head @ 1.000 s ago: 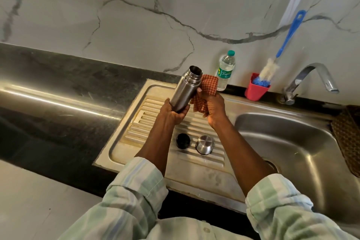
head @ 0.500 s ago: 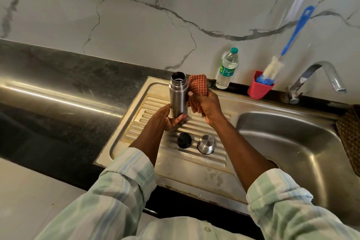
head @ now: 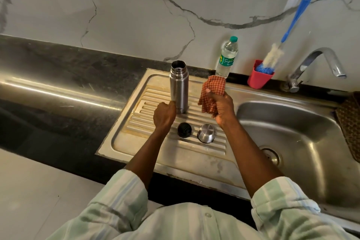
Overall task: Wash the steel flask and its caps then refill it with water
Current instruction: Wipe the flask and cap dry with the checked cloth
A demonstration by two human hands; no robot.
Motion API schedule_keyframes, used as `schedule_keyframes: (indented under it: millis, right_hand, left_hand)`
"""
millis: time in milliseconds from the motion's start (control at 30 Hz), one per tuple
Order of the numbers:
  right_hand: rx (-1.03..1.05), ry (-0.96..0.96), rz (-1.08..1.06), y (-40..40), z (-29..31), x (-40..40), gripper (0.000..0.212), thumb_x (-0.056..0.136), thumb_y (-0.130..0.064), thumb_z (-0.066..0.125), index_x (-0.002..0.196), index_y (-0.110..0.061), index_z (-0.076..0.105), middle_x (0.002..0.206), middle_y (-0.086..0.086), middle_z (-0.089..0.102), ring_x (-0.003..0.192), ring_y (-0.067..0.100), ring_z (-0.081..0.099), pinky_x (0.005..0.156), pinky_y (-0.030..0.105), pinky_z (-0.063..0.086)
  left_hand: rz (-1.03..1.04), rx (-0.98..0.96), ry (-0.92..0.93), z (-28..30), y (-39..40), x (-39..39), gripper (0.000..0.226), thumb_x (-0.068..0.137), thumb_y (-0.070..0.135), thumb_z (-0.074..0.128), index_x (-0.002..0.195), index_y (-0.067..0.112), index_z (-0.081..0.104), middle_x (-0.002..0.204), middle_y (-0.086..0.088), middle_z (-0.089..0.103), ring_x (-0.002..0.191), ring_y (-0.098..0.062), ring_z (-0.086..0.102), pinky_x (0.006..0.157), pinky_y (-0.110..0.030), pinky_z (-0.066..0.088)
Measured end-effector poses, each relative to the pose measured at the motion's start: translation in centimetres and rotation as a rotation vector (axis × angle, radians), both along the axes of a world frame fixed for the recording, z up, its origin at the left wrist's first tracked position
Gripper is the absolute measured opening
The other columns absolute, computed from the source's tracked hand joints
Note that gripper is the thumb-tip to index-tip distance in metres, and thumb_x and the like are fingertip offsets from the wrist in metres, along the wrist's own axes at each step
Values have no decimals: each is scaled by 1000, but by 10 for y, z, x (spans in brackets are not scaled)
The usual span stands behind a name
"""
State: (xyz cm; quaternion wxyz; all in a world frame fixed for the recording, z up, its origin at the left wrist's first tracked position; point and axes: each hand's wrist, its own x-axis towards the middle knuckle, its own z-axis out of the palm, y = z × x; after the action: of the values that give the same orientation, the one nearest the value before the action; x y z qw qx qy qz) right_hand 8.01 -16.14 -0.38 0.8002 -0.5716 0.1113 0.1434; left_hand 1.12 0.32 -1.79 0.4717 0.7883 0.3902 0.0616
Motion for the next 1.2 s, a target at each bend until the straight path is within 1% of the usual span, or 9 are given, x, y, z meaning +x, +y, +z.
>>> schedule_keyframes:
  millis: [133,267,467,667,767,867,1067,1133,1200]
  right_hand:
    - [150,43,-72,-15,-3,-14,52,74,-19,79,120,-2,63,119,26,65,108,49,61,83,56,52]
    - [291,41,-67,-30,4,-29,66,78,-28,70,135,2,52,114,21,61,98,38,61,79,44,52]
    - [335,14,19,-63,10,-50,53,86,-29,59,131,0,54,106,17,66,89,34,65,78,43,52]
    - [-356,-221,19,-117,20,-73,22,93,-28,62,113,-23,68,92,1,73,77,15,66,68,32,49]
    - [-659,-528,145,-145,25,-84,35,93,-14,60,127,-24,62,116,-12,64,97,-2,58,88,12,44]
    - [-939,-767,304,-174,4,-79,50,87,-8,60,136,-17,57,135,0,59,122,12,52,108,28,38]
    - [-346,-76,68,-238,12,-63,22,97,-14,55,114,-14,69,95,1,72,76,3,68,64,15,49]
    - [-238,-53,29,-254,18,-66,23,98,-10,53,116,-10,67,91,0,70,69,-4,66,62,11,48]
    - [-498,-288,51,-266,12,-77,28,97,-12,55,122,-17,64,106,-6,69,89,-6,63,78,13,47]
  left_hand:
    - [-274,85,-17,-12,-13,-26,56,83,47,71,123,11,56,115,-10,55,101,-25,56,84,-41,50]
    - [-558,132,99,-32,-17,-35,72,69,30,89,133,17,59,127,-13,60,116,-29,58,98,-38,50]
    - [-262,40,-201,-18,-44,-40,61,71,28,87,122,14,57,106,0,69,94,-18,65,83,-34,55]
    - [-140,-907,-520,13,-132,-29,13,97,22,63,103,12,66,93,-11,66,86,-25,67,77,-44,58]
    - [-208,-1004,-402,11,-179,-20,27,99,35,54,110,12,64,98,-10,67,84,-20,65,64,-31,58]
    - [-222,-1130,-332,6,-215,-14,30,105,21,38,104,9,65,88,-4,73,84,-17,63,65,-22,55]
    - [-334,-988,-335,-15,-269,-14,36,92,0,60,126,9,51,112,-8,66,94,-20,64,69,-26,54]
    - [-276,-897,-374,-17,-287,-16,35,80,9,76,110,10,58,98,-7,68,83,-18,65,67,-27,53]
    - [-279,-842,-403,-16,-307,-14,15,86,22,73,97,14,66,86,-7,68,73,-16,63,67,-29,51]
